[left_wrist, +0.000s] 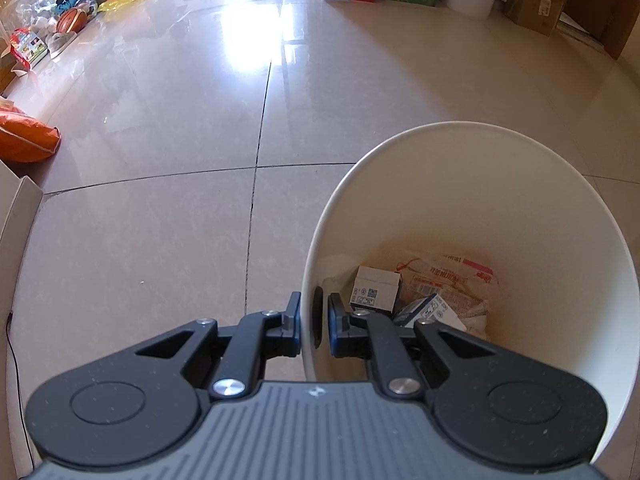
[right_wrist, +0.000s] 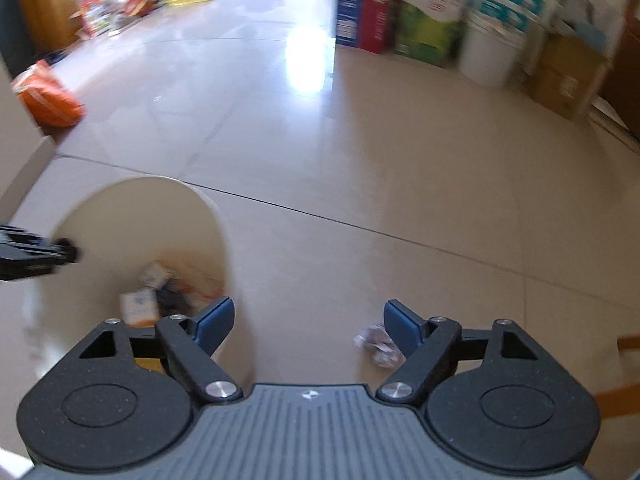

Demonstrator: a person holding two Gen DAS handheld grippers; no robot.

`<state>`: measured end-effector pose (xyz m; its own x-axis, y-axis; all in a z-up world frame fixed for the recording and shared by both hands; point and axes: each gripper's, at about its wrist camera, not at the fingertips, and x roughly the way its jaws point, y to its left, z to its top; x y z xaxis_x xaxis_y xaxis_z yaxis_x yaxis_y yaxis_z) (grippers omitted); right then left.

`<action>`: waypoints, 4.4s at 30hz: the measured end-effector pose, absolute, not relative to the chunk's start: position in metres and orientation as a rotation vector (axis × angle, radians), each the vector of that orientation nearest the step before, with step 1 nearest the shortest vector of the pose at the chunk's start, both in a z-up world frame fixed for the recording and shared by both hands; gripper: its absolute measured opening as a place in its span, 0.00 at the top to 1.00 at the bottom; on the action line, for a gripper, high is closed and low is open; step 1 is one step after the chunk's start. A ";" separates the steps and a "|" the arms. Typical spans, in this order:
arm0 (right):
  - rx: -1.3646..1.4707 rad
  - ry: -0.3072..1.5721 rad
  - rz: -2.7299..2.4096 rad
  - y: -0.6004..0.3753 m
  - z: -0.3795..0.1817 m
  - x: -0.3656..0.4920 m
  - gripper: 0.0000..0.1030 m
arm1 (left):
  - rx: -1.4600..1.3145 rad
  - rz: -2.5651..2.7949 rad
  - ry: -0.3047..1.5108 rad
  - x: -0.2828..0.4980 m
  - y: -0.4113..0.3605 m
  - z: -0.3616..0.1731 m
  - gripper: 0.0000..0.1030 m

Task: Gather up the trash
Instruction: 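Grasp the crumpled white paper with the right gripper, then carry the crumpled paper over the bin and release it, then lower the bin to the floor with the left gripper and release it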

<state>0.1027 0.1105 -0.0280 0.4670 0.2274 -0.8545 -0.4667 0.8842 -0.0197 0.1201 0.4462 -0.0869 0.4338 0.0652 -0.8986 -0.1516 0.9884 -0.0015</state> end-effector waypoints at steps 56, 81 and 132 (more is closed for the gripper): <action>-0.198 1.200 0.292 0.059 -0.315 0.217 0.46 | -0.101 0.145 1.137 0.126 0.447 -0.094 0.90; -0.308 0.935 0.897 0.158 -0.028 0.108 0.43 | -0.087 0.150 1.133 0.125 0.443 -0.093 0.90; -0.300 1.222 0.401 0.203 -0.070 0.070 0.00 | -0.137 0.199 1.198 0.085 0.429 -0.037 0.11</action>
<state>0.0699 0.2026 -0.0704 0.2867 0.1361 -0.9483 -0.4527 0.8916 -0.0089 0.0851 0.4289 -0.0372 0.3502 0.0810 -0.9332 -0.2254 0.9743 -0.0001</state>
